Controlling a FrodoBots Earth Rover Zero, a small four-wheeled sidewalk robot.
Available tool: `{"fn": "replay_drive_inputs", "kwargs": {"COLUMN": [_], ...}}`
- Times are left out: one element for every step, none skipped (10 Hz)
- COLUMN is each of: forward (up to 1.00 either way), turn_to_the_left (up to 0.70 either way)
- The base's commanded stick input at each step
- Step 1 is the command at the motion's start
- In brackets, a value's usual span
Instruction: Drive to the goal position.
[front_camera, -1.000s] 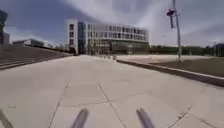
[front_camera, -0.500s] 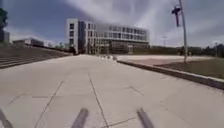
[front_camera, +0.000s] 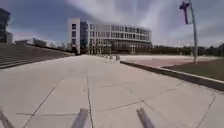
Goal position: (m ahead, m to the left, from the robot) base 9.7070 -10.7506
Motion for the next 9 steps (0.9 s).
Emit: {"fn": "replay_drive_inputs", "kwargs": {"forward": [1.0, 1.0, 1.0, 1.0, 1.0, 1.0, 1.0, 1.0, 1.0], "turn_to_the_left": [0.01, 0.0, 0.02, 0.01, 0.0, 0.0, 0.0, 0.0, 0.0]}}
